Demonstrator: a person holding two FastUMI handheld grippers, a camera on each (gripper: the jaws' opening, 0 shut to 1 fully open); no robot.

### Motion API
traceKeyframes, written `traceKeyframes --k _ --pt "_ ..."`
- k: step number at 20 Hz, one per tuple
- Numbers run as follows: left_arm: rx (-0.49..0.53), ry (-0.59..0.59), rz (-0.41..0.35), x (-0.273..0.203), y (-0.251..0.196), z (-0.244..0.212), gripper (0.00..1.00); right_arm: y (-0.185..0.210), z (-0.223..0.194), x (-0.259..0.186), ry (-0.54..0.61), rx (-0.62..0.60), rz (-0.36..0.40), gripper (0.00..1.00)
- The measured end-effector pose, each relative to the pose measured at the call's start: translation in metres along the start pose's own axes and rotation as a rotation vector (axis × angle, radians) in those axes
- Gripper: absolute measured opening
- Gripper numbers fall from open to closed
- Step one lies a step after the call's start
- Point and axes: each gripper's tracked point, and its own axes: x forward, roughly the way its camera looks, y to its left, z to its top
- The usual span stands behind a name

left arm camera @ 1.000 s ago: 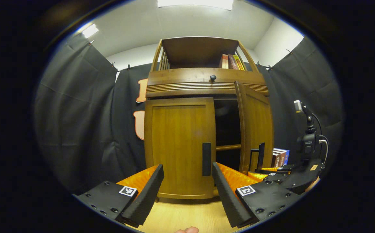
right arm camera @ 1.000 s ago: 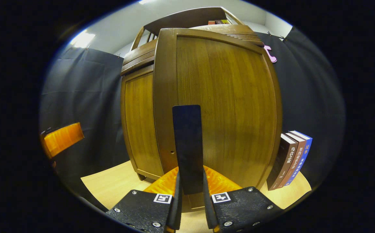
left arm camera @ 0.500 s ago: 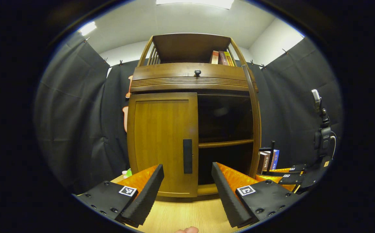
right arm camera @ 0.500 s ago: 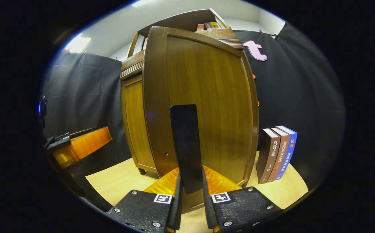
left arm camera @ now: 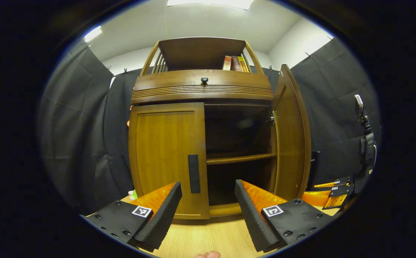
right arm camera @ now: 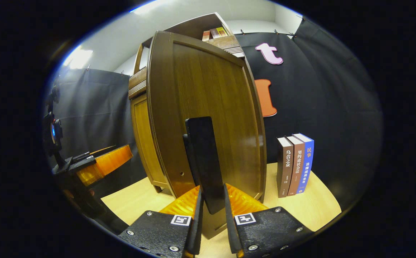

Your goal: Open the right door of the double-door shoe cabinet with the right hand, and open the left door with the left hand.

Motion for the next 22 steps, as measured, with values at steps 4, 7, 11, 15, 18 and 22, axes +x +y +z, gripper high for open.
traceKeyframes --k 4,7,11,15,18,22 --pt "0.011 -0.013 -0.021 -0.001 -0.011 0.003 0.94 -0.013 0.001 -0.008 -0.002 0.019 0.004 0.3" --pt "0.019 -0.02 -0.034 -0.002 -0.017 0.004 0.96 -0.016 0.003 -0.012 -0.006 -0.005 0.04 0.3" --pt "0.027 -0.029 -0.041 -0.005 -0.02 0.007 0.96 -0.03 0.005 -0.015 0.001 0.03 0.112 0.3" --pt "0.016 -0.033 -0.039 -0.005 -0.021 0.008 0.98 -0.052 0.011 -0.027 -0.004 0.09 0.181 0.3" --pt "0.013 -0.035 -0.044 -0.007 -0.023 0.009 0.96 -0.081 0.017 -0.032 -0.038 0.151 0.182 0.29" --pt "0.014 -0.034 -0.045 -0.007 -0.023 0.009 0.96 -0.15 0.032 -0.046 -0.11 0.191 0.022 0.4"
